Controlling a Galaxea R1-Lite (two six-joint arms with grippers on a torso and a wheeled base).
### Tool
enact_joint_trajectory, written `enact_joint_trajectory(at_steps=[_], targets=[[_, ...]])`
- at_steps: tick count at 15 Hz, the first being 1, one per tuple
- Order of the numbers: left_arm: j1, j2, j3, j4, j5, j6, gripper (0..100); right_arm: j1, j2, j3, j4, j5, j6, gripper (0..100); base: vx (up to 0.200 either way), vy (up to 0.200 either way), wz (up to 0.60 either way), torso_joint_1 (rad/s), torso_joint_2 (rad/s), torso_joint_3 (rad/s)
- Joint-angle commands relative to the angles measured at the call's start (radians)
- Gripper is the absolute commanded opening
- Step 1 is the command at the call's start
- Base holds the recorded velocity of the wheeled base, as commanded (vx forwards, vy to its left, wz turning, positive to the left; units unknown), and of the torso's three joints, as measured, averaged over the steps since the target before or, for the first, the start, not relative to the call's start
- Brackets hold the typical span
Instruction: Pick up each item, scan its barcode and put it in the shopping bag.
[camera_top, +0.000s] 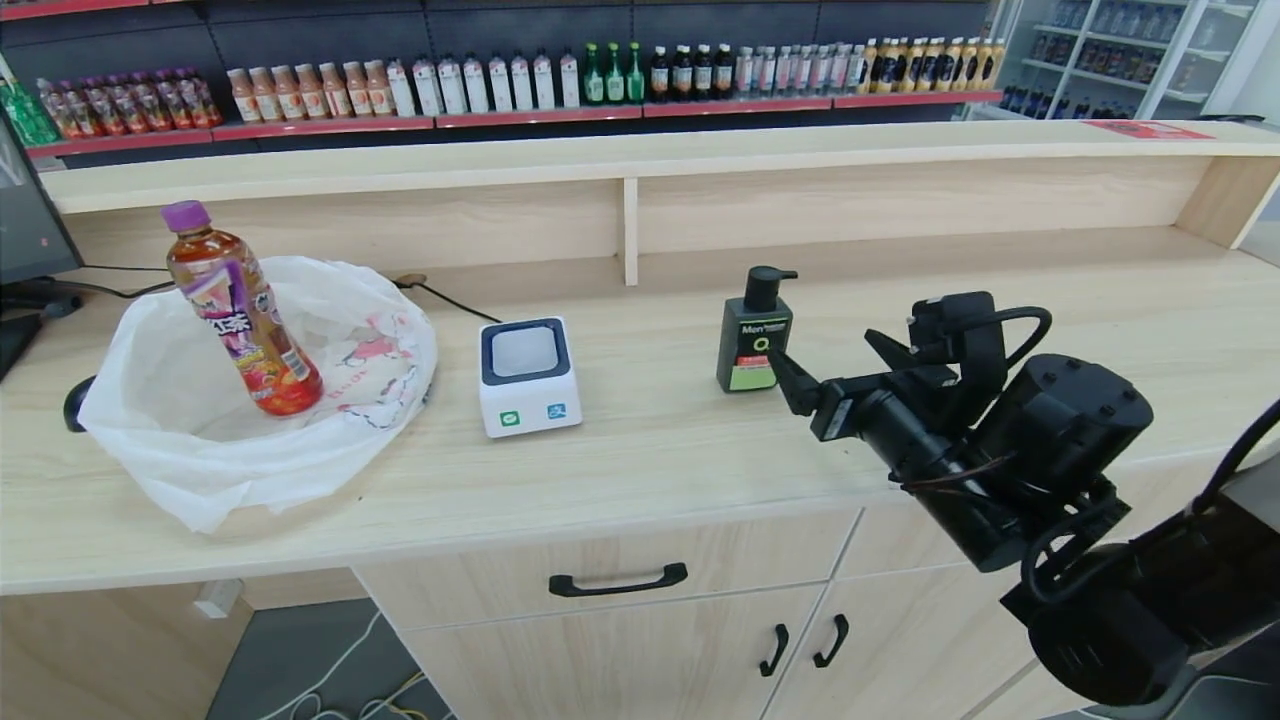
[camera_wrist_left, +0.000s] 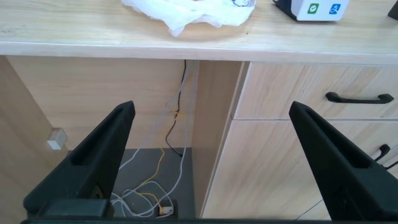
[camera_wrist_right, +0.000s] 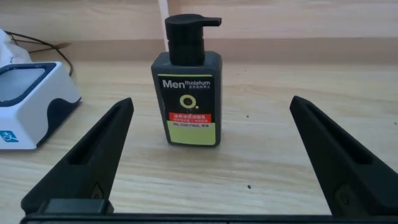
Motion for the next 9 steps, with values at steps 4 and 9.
enact_joint_trajectory(at_steps=[4, 9], targets=[[0.000, 0.000, 0.000, 0.000, 0.001, -0.001, 100, 0.005, 0.110, -0.137, 0.032, 0.050, -0.031, 100, 0.000, 0.000, 0.00, 0.000, 0.00, 0.000], [0.000, 0.000, 0.000, 0.000, 0.001, -0.001, 100, 0.007, 0.182, -0.318, 0.153, 0.071, -0.036, 100, 0.000, 0.000, 0.00, 0.000, 0.00, 0.000]])
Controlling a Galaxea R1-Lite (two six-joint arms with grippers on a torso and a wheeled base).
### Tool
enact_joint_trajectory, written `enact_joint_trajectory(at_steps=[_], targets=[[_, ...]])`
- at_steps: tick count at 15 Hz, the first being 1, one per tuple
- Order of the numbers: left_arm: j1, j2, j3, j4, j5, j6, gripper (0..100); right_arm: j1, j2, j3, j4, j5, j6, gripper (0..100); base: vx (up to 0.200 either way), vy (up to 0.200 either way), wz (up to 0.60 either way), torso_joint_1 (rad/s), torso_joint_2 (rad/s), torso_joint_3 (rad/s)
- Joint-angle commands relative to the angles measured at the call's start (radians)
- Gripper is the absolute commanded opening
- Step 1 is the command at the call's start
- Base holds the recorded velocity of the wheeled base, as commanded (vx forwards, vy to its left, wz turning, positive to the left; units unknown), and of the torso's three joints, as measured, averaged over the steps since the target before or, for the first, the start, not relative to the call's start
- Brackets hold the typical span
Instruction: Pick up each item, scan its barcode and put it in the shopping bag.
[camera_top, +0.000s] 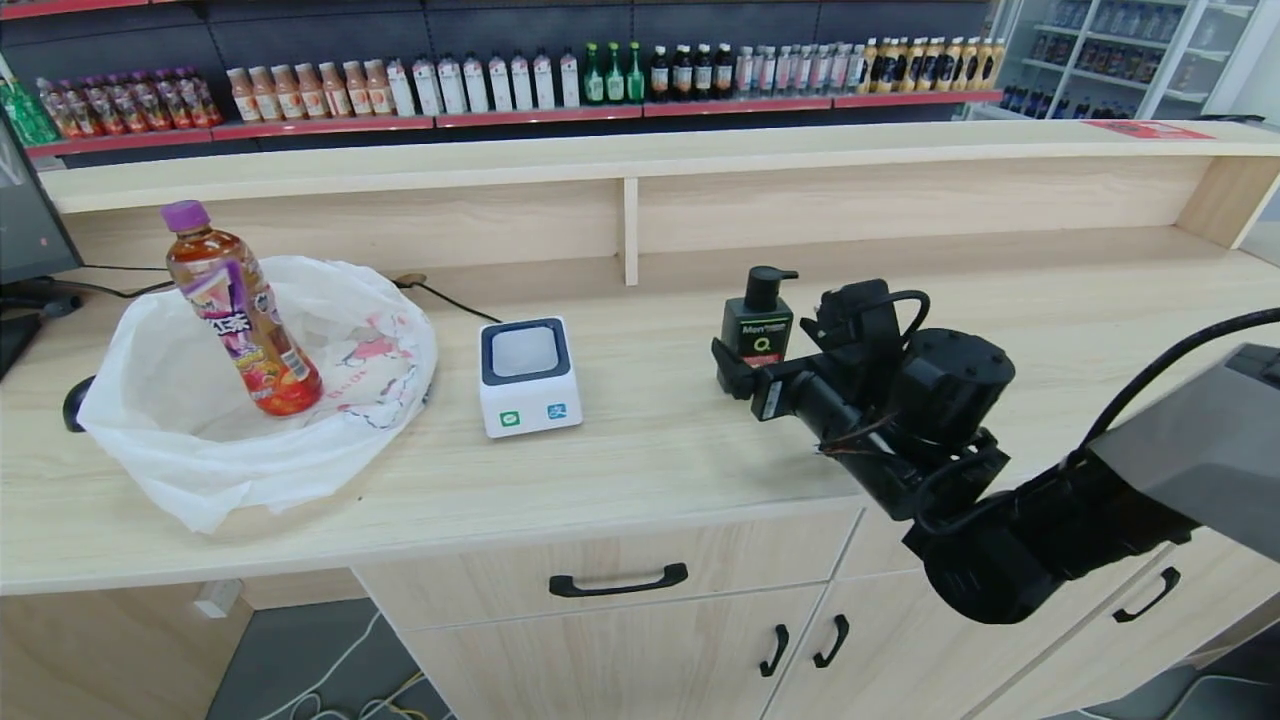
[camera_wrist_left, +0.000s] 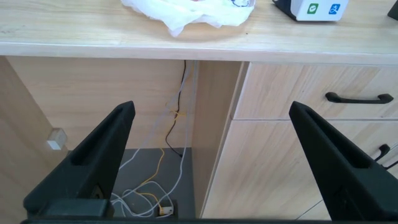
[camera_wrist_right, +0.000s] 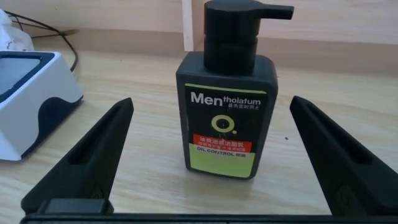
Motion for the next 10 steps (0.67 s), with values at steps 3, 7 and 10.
enact_joint_trajectory(at_steps=[3, 7, 10], targets=[[0.000, 0.000, 0.000, 0.000, 0.000, -0.001, 100, -0.001, 0.044, -0.105, 0.076, 0.000, 0.002, 100, 0.000, 0.000, 0.00, 0.000, 0.00, 0.000], [0.000, 0.000, 0.000, 0.000, 0.000, -0.001, 100, -0.036, 0.027, -0.153, 0.128, 0.001, 0.040, 100, 0.000, 0.000, 0.00, 0.000, 0.00, 0.000], [0.000, 0.000, 0.000, 0.000, 0.000, -0.001, 100, -0.027, 0.031, -0.173, 0.160, -0.002, 0.042, 100, 0.000, 0.000, 0.00, 0.000, 0.00, 0.000]])
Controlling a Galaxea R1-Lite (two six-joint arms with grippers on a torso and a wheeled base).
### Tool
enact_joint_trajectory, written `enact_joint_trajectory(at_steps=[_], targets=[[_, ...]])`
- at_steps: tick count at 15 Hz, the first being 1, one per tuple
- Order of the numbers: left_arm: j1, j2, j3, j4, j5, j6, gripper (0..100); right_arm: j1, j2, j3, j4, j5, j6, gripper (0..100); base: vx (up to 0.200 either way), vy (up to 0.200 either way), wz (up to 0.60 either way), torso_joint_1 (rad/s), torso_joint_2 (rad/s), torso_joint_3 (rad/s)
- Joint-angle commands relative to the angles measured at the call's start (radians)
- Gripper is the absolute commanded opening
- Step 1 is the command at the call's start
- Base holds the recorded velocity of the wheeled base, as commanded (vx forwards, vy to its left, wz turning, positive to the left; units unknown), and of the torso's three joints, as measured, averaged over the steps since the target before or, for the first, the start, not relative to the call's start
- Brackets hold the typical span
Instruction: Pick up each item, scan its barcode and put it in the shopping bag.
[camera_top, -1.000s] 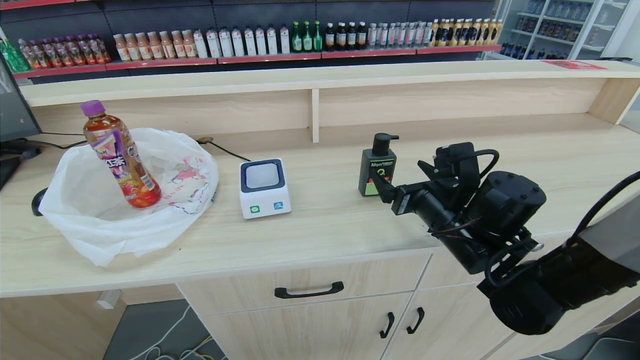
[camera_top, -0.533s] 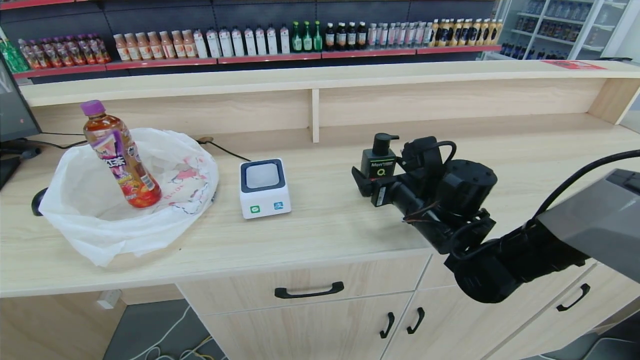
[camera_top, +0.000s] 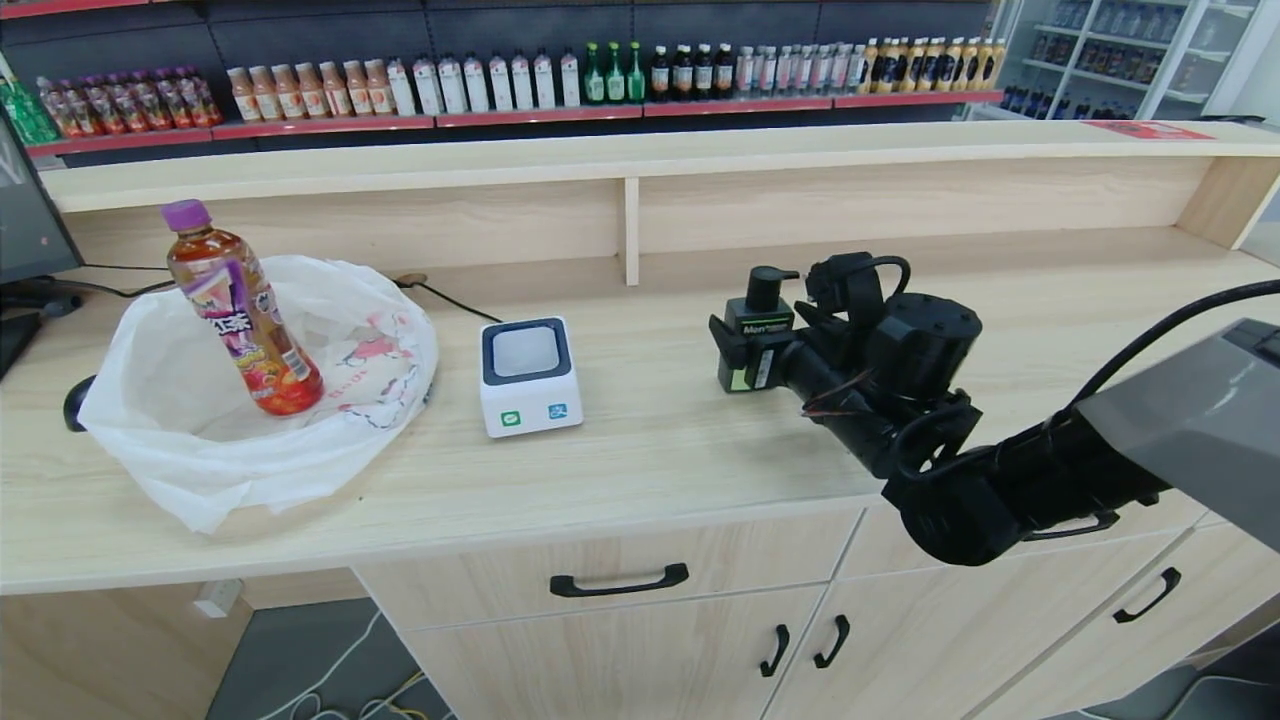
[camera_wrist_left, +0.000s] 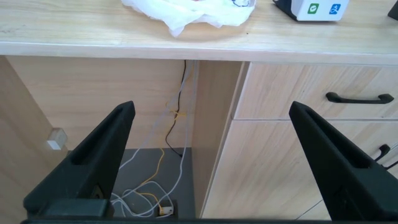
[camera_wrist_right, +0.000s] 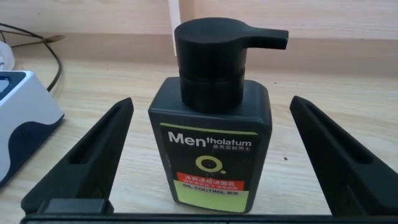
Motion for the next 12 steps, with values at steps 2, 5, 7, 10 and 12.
enact_joint_trajectory(at_steps=[2, 5, 7, 10, 12], targets=[[0.000, 0.000, 0.000, 0.000, 0.000, 0.000, 100, 0.005, 0.010, -0.004, -0.001, -0.007, 0.001, 100, 0.000, 0.000, 0.00, 0.000, 0.00, 0.000], [0.000, 0.000, 0.000, 0.000, 0.000, 0.000, 100, -0.002, 0.026, -0.011, -0.001, -0.010, 0.001, 100, 0.000, 0.000, 0.00, 0.000, 0.00, 0.000], [0.000, 0.000, 0.000, 0.000, 0.000, 0.000, 100, -0.012, 0.048, -0.027, -0.001, -0.011, 0.001, 100, 0.000, 0.000, 0.00, 0.000, 0.00, 0.000], [0.000, 0.000, 0.000, 0.000, 0.000, 0.000, 100, -0.013, 0.079, -0.041, -0.001, -0.011, 0.001, 100, 0.000, 0.000, 0.00, 0.000, 0.00, 0.000], [0.000, 0.000, 0.000, 0.000, 0.000, 0.000, 100, -0.012, 0.092, -0.043, -0.006, -0.011, 0.001, 100, 0.000, 0.000, 0.00, 0.000, 0.00, 0.000]])
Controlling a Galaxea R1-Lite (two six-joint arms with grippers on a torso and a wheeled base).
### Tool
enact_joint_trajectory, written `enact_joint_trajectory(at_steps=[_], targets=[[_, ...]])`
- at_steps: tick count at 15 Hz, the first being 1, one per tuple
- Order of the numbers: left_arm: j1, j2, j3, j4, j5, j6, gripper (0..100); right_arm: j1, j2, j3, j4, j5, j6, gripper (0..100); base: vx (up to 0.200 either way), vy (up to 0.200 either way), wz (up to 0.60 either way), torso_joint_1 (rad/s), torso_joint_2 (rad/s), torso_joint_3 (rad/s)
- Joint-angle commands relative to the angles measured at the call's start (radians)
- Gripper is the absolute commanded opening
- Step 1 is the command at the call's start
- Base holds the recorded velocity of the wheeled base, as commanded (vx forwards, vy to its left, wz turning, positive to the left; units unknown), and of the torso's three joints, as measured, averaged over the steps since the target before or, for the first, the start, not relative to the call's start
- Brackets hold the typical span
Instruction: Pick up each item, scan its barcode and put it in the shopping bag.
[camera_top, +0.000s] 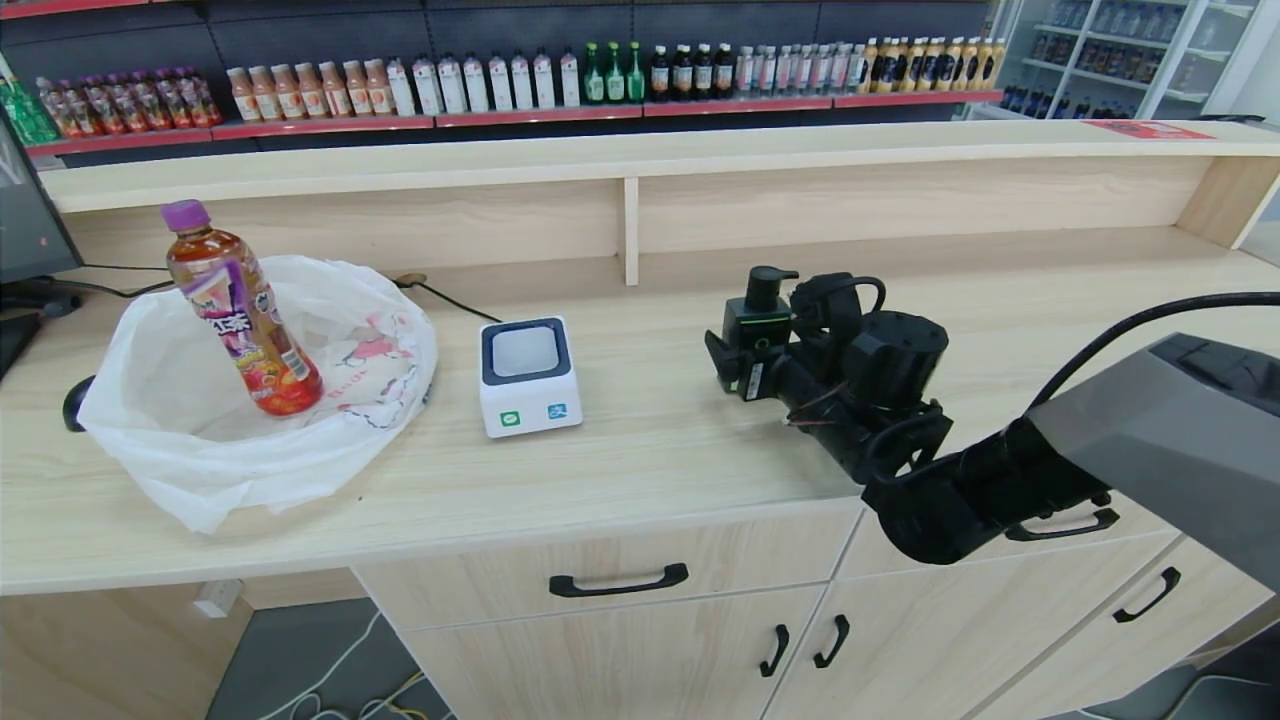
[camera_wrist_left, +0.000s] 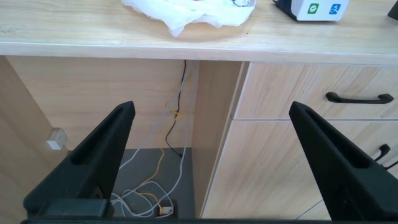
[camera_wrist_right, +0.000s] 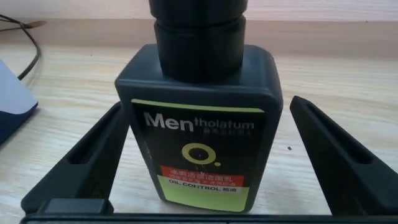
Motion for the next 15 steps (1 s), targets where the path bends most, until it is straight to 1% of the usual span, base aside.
enact_joint_trajectory(at_steps=[1, 4, 12, 13, 15], targets=[[0.000, 0.000, 0.000, 0.000, 0.000, 0.000, 100, 0.000, 0.022, -0.003, -0.002, 0.000, 0.000, 100, 0.000, 0.000, 0.00, 0.000, 0.00, 0.000], [0.000, 0.000, 0.000, 0.000, 0.000, 0.000, 100, -0.002, 0.030, -0.009, 0.000, -0.002, 0.022, 100, 0.000, 0.000, 0.00, 0.000, 0.00, 0.000], [0.000, 0.000, 0.000, 0.000, 0.000, 0.000, 100, -0.002, 0.053, -0.038, -0.002, -0.009, 0.025, 100, 0.000, 0.000, 0.00, 0.000, 0.00, 0.000], [0.000, 0.000, 0.000, 0.000, 0.000, 0.000, 100, -0.002, 0.054, -0.038, -0.003, -0.009, 0.025, 0, 0.000, 0.000, 0.00, 0.000, 0.00, 0.000], [0.000, 0.000, 0.000, 0.000, 0.000, 0.000, 100, 0.000, 0.053, -0.040, -0.003, -0.009, 0.025, 0, 0.000, 0.000, 0.00, 0.000, 0.00, 0.000]])
